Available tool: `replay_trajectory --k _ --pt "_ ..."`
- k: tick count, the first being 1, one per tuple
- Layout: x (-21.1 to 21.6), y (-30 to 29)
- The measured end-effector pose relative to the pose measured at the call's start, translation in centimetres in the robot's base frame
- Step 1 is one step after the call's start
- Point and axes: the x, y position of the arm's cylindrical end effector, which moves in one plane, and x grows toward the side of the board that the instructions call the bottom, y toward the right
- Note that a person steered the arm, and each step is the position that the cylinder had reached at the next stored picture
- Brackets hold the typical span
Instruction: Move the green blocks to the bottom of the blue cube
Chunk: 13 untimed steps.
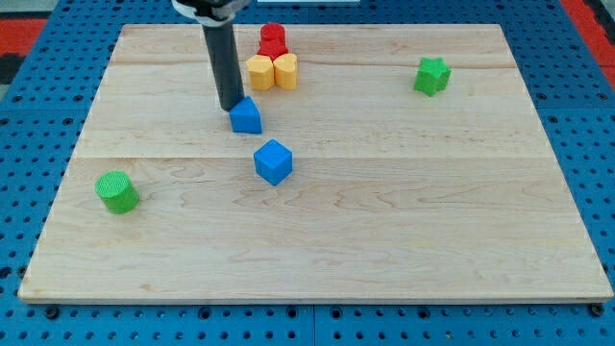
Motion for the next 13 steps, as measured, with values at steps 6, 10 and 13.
replay_trajectory --k 6,10,13 --pt "14.7 -20.1" --pt "11.7 -2.0" --pt "12.7 14.8"
